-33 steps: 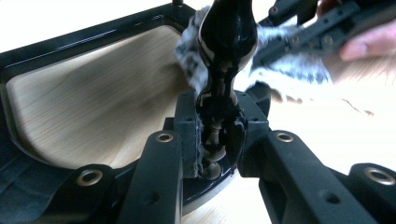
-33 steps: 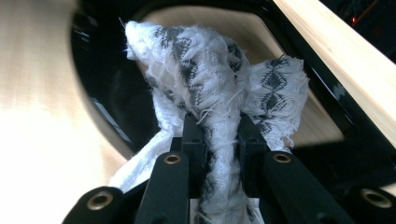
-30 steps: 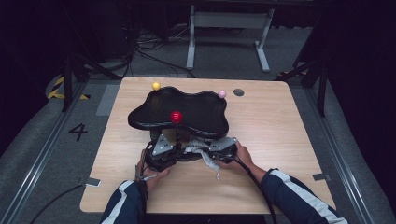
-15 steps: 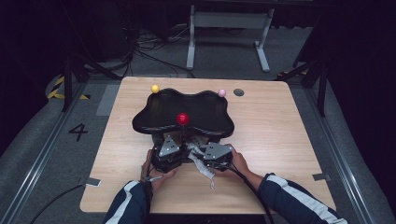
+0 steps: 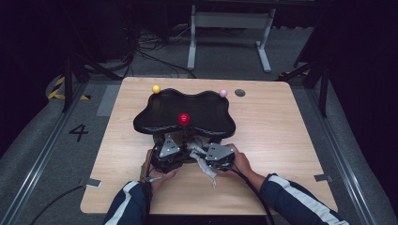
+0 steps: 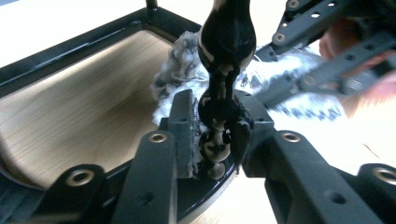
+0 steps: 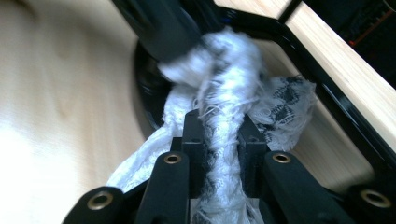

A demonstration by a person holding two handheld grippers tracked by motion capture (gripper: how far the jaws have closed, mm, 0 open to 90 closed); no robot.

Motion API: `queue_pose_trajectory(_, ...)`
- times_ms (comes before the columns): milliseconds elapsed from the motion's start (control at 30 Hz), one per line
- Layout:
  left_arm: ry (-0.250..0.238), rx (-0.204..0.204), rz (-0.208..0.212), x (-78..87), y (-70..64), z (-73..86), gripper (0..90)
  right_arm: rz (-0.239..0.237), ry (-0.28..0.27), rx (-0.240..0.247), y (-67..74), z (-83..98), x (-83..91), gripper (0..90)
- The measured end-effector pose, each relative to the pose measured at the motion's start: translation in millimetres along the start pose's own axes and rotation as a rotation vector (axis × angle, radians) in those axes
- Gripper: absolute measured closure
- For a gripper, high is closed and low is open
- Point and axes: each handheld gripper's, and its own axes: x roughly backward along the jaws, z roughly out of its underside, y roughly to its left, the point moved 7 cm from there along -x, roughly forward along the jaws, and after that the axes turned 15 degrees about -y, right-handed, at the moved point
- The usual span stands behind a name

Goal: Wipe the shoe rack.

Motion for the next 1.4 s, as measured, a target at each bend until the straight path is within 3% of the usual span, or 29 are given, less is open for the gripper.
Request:
queue_pose_trajectory(100, -0.007, -0.005, 0.001, 8.5, 0.7, -4.8, 68.5, 0.045, 0.036, -0.003, -13.1, 11.0, 2.3, 78.2)
queue_pose_trajectory(267, -0.031, -0.017, 0.018, 14.1, 0.3, -10.0, 72.2, 0.079, 0.060, -0.004, -32.1, 22.3, 7.9, 78.1)
queue_pose_trajectory(500, -0.019, -0.019, 0.013, 14.2, -1.2, -10.7, 74.5, 0.159, 0.093, -0.063, -64.4, 38.3, 15.4, 78.0)
queue_pose_trajectory(600, -0.024, 0.001, 0.009, 13.3, -1.6, -10.4, 74.5, 0.161, 0.096, -0.093, -69.3, 40.8, 18.0, 78.1)
queue_pose_trajectory(667, -0.023, 0.001, 0.001, 11.5, -4.1, -10.6, 74.5, 0.162, 0.105, -0.089, -67.7, 40.0, 18.3, 78.1)
queue_pose_trajectory(733, -0.028, 0.005, 0.003, 8.9, -6.9, -11.1, 74.6, 0.134, 0.096, -0.109, -61.5, 36.7, 18.4, 78.1)
queue_pose_trajectory(833, -0.037, 0.002, 0.011, 2.9, -11.9, -12.6, 74.5, 0.039, 0.086, -0.098, -39.2, 26.3, 19.2, 77.9)
queue_pose_trajectory(900, -0.030, 0.015, 0.013, -0.6, -16.3, -12.7, 74.5, 0.014, 0.078, -0.096, -27.3, 19.9, 19.4, 78.1)
queue_pose_trajectory(967, -0.032, 0.004, 0.018, -4.7, -19.9, -14.0, 74.6, -0.013, 0.058, -0.084, -17.4, 11.1, 20.3, 78.0)
queue_pose_trajectory(1033, -0.033, -0.006, 0.017, -10.0, -24.1, -15.8, 74.6, -0.053, 0.048, -0.120, -8.4, 6.3, 22.2, 77.7)
queue_pose_trajectory(1200, -0.037, 0.004, 0.021, -16.9, -28.3, -16.7, 74.6, -0.060, 0.066, -0.095, 4.7, 5.1, 27.0, 77.0)
queue_pose_trajectory(1333, -0.033, -0.006, 0.021, -19.4, -29.2, -17.9, 74.6, -0.053, 0.065, -0.100, 1.2, 7.7, 28.3, 77.4)
queue_pose_trajectory(1400, -0.031, -0.009, 0.022, -19.9, -29.3, -18.1, 74.6, -0.045, 0.069, -0.079, 0.0, 8.9, 29.3, 77.4)
